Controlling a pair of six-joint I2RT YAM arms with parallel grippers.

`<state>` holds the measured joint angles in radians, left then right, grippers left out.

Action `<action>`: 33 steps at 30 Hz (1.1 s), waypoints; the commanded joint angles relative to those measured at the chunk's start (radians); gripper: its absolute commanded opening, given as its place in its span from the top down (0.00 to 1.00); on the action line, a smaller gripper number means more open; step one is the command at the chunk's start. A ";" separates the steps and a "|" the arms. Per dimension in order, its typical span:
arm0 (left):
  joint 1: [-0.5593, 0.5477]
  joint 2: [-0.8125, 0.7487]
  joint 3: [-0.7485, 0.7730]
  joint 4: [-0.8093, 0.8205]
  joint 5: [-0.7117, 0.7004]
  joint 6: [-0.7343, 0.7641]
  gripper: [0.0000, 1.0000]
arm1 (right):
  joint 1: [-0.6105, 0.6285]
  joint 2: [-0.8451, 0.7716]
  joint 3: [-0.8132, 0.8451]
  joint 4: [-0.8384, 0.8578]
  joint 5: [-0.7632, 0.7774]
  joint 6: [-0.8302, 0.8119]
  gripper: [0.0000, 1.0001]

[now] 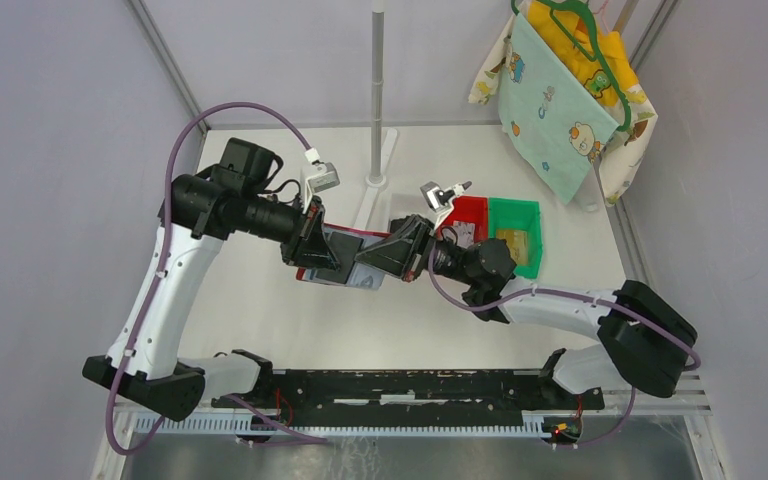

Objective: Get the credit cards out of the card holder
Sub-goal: Remove the credit card from the card holder.

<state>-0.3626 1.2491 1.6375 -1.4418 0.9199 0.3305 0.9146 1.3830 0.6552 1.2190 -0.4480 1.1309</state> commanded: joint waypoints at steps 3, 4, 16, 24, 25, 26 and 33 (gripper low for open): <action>0.014 -0.006 0.049 0.015 -0.010 0.033 0.79 | 0.003 -0.069 -0.021 0.120 -0.008 -0.006 1.00; 0.014 -0.008 0.051 0.014 -0.010 0.034 0.79 | 0.003 -0.071 -0.023 0.115 -0.009 -0.010 1.00; 0.016 0.008 0.070 0.000 0.032 0.038 0.78 | 0.003 -0.068 0.030 0.068 -0.050 -0.028 0.72; 0.017 0.025 0.092 -0.010 0.064 0.029 0.79 | 0.002 -0.025 0.077 0.038 -0.066 -0.016 0.55; 0.017 0.027 0.095 -0.012 0.069 0.030 0.79 | 0.003 -0.021 0.082 0.032 -0.070 -0.019 0.55; 0.017 0.028 0.099 -0.014 0.074 0.029 0.78 | 0.002 -0.017 0.085 0.025 -0.073 -0.019 0.55; 0.016 0.029 0.114 -0.020 0.092 0.029 0.78 | 0.002 -0.030 0.071 0.000 -0.078 -0.028 0.59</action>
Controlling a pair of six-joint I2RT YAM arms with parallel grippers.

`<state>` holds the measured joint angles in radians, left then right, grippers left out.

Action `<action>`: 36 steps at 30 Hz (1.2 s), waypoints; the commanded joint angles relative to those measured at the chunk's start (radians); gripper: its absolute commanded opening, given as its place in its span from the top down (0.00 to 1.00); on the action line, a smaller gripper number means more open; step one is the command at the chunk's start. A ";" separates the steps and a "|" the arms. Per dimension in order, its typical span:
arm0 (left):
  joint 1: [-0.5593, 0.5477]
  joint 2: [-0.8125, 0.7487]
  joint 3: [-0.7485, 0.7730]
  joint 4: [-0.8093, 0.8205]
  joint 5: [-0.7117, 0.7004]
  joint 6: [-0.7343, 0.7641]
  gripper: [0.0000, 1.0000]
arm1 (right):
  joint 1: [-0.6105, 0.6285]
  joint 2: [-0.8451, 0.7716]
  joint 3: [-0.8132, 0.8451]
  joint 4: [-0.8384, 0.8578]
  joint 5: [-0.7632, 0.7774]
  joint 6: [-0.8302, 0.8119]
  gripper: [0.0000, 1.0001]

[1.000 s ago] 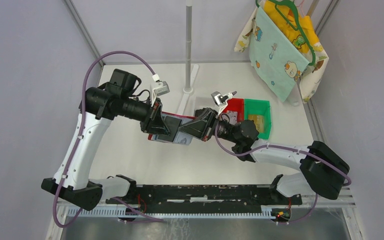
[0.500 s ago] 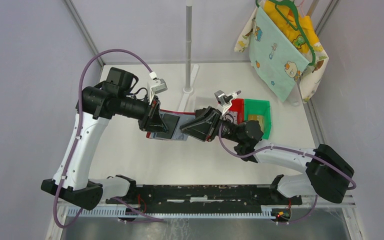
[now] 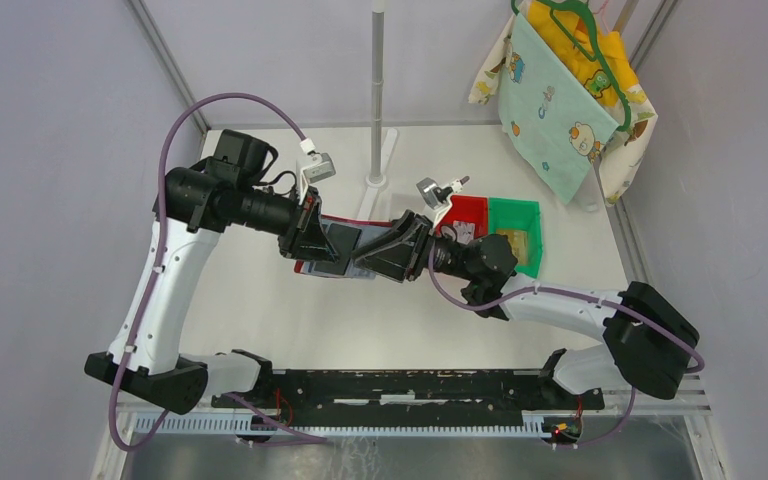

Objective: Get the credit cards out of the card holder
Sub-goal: Remove the credit card from the card holder.

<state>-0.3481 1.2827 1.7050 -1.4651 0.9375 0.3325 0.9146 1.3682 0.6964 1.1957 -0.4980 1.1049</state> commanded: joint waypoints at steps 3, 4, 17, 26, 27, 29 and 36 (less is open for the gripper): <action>0.003 -0.003 0.053 0.000 0.077 0.026 0.79 | 0.002 -0.021 0.031 -0.001 -0.042 -0.005 0.59; 0.002 -0.005 0.055 0.000 0.076 0.026 0.79 | 0.001 -0.027 0.027 -0.018 -0.042 -0.016 0.59; 0.002 -0.019 0.055 0.000 0.073 0.023 0.79 | -0.039 -0.052 0.064 -0.137 -0.036 -0.071 0.53; 0.001 -0.012 0.044 0.000 0.066 0.030 0.76 | -0.028 0.028 0.142 -0.059 -0.054 -0.002 0.57; 0.001 -0.010 0.039 0.000 0.063 0.031 0.76 | -0.026 0.033 0.148 -0.053 -0.054 0.002 0.58; 0.002 -0.008 0.031 0.000 0.063 0.033 0.76 | -0.026 0.043 0.158 -0.054 -0.052 0.006 0.64; 0.002 -0.010 0.027 0.000 0.048 0.049 0.75 | -0.023 0.057 0.142 0.015 -0.041 0.047 1.00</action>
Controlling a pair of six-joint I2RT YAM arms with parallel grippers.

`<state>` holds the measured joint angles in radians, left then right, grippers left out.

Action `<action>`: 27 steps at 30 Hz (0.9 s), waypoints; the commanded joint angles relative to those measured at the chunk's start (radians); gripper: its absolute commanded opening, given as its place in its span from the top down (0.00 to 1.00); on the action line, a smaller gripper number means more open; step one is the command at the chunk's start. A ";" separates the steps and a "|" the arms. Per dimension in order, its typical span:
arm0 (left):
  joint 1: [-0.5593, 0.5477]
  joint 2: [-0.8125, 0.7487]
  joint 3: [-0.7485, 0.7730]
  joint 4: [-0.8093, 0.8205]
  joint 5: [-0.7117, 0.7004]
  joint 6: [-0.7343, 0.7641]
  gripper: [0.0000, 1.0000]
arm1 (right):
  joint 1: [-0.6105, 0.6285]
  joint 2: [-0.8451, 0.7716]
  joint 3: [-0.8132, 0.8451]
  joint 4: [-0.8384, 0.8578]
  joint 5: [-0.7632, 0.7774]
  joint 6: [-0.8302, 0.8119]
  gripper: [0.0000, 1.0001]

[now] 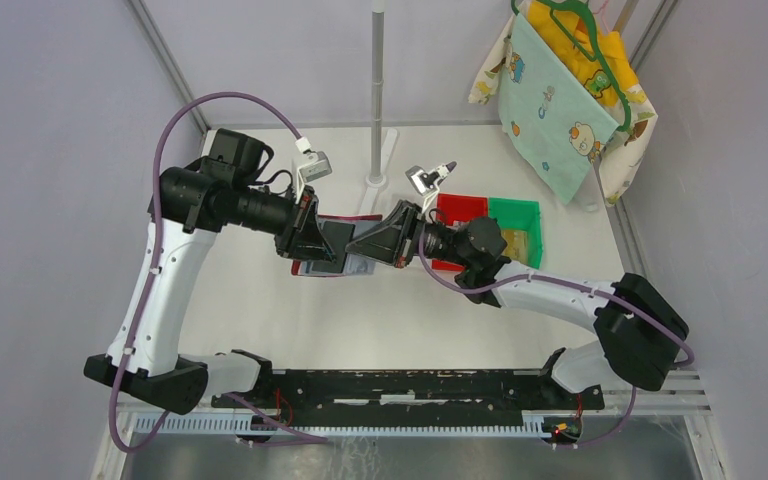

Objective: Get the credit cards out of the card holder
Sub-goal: Remove the credit card from the card holder.

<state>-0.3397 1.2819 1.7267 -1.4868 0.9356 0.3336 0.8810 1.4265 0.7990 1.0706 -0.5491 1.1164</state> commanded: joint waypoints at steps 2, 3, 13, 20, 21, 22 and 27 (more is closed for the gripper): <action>-0.007 -0.013 0.005 0.022 0.058 0.048 0.71 | 0.010 -0.008 0.014 0.171 0.021 0.041 1.00; -0.007 -0.014 0.006 0.022 0.066 0.051 0.70 | 0.010 -0.011 0.002 0.190 0.023 0.045 1.00; -0.007 -0.035 0.023 0.022 0.138 0.062 0.70 | -0.002 -0.065 -0.102 0.234 0.035 0.038 1.00; -0.006 -0.033 0.026 0.022 0.159 0.058 0.89 | -0.007 -0.089 -0.127 0.238 0.029 0.032 1.00; -0.006 -0.034 0.029 0.022 0.162 0.059 0.89 | -0.007 -0.093 -0.131 0.239 0.027 0.031 1.00; -0.007 -0.033 0.033 0.022 0.163 0.058 0.89 | -0.007 -0.097 -0.136 0.238 0.027 0.028 1.00; -0.007 -0.032 0.041 0.021 0.168 0.055 0.78 | -0.010 -0.105 -0.146 0.247 0.031 0.026 1.00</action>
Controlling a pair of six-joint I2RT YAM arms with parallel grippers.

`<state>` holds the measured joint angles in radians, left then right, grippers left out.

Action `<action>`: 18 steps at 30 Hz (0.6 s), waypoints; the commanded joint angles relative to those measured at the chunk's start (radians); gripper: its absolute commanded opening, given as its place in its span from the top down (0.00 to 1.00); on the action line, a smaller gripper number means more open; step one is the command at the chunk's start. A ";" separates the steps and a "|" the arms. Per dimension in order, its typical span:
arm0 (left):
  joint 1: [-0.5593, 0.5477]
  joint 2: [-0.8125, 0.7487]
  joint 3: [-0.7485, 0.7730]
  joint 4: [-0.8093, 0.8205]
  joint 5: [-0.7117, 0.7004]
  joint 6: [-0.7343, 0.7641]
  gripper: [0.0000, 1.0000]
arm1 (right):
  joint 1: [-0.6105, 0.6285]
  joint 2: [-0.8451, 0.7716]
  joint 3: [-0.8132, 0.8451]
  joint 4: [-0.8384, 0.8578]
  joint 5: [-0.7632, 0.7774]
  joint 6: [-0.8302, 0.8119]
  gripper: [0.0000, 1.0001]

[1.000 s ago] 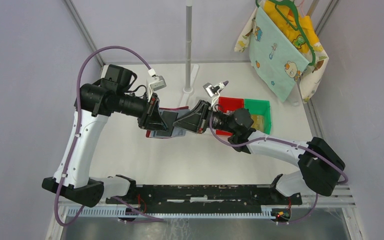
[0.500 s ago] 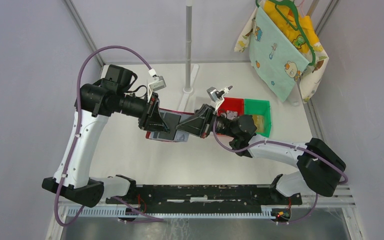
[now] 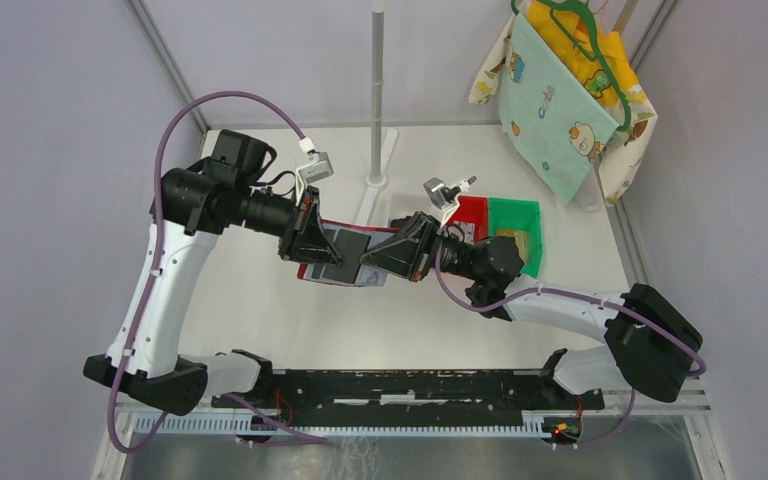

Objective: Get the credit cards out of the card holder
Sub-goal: Remove the credit card from the card holder.

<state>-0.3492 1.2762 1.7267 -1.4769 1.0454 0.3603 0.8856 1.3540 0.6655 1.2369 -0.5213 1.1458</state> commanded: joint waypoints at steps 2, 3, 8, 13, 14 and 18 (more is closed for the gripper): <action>0.003 -0.026 0.038 0.012 0.059 0.028 0.77 | -0.014 -0.032 -0.008 0.084 0.000 -0.002 1.00; 0.004 -0.026 0.037 0.012 0.059 0.028 0.76 | -0.014 -0.032 -0.006 0.084 -0.004 -0.003 1.00; 0.003 -0.029 0.036 0.012 0.066 0.030 0.78 | -0.016 -0.033 -0.007 0.084 -0.005 -0.005 1.00; 0.003 -0.035 0.025 0.012 0.073 0.032 0.91 | -0.019 -0.045 -0.019 0.076 -0.009 -0.008 1.00; 0.004 -0.036 0.024 0.012 0.074 0.031 0.92 | -0.019 -0.048 -0.022 0.075 -0.010 -0.009 0.99; 0.003 -0.036 0.019 0.012 0.071 0.032 0.92 | -0.020 -0.059 -0.021 0.088 -0.005 -0.005 0.76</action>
<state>-0.3500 1.2762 1.7271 -1.4693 1.0607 0.3603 0.8810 1.3354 0.6491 1.2446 -0.5217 1.1389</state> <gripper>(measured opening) 0.172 0.116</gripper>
